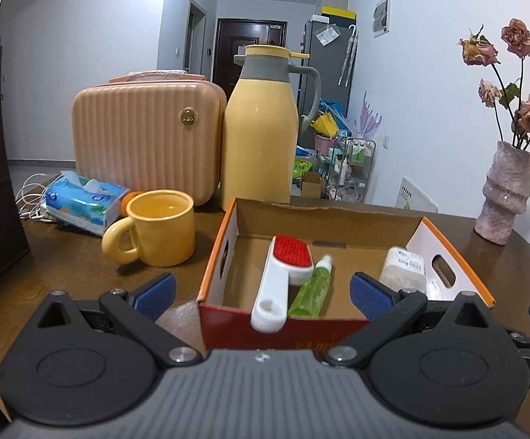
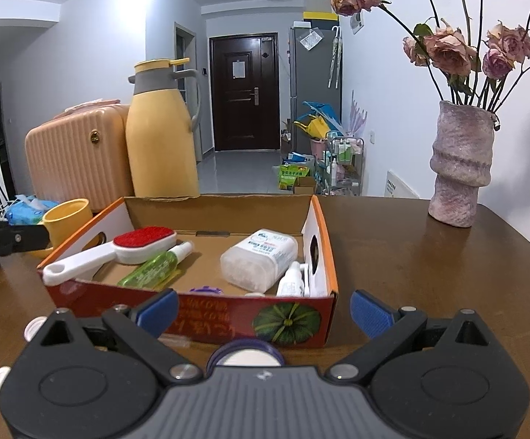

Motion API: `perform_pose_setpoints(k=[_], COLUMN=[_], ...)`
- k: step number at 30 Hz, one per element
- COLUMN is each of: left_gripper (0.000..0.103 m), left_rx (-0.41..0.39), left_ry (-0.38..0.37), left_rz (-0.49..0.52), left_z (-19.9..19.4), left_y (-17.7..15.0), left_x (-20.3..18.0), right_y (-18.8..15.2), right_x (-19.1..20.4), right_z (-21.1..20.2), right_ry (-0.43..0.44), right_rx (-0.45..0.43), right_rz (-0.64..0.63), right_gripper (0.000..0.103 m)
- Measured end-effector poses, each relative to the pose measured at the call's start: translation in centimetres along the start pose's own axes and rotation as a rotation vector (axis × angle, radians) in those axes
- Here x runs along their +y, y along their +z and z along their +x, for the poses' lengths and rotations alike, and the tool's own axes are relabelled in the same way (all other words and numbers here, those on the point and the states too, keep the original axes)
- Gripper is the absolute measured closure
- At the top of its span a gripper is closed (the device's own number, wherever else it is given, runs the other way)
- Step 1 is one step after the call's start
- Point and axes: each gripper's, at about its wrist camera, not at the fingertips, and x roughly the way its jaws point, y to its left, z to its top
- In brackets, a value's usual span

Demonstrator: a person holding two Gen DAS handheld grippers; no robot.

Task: Organize rigid objects
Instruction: 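Withdraw both open tools from the box back over the table items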

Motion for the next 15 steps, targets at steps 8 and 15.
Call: perform_pose_setpoints(k=[8,15], left_gripper=[0.0,0.0], left_rx=[0.04,0.067], left_ry=[0.006,0.008], left_rz=[0.009,0.027], left_z=[-1.6,-2.8], left_y=[-1.7,-3.0], left_x=[1.0,1.8], right_y=[-1.5,-3.0], right_x=[0.8,1.6], right_z=[-2.0,-3.4], right_ry=[0.006,0.014], right_rx=[0.019,0.047], right_rz=[-0.012,-0.023], right_gripper=[0.002,0.002])
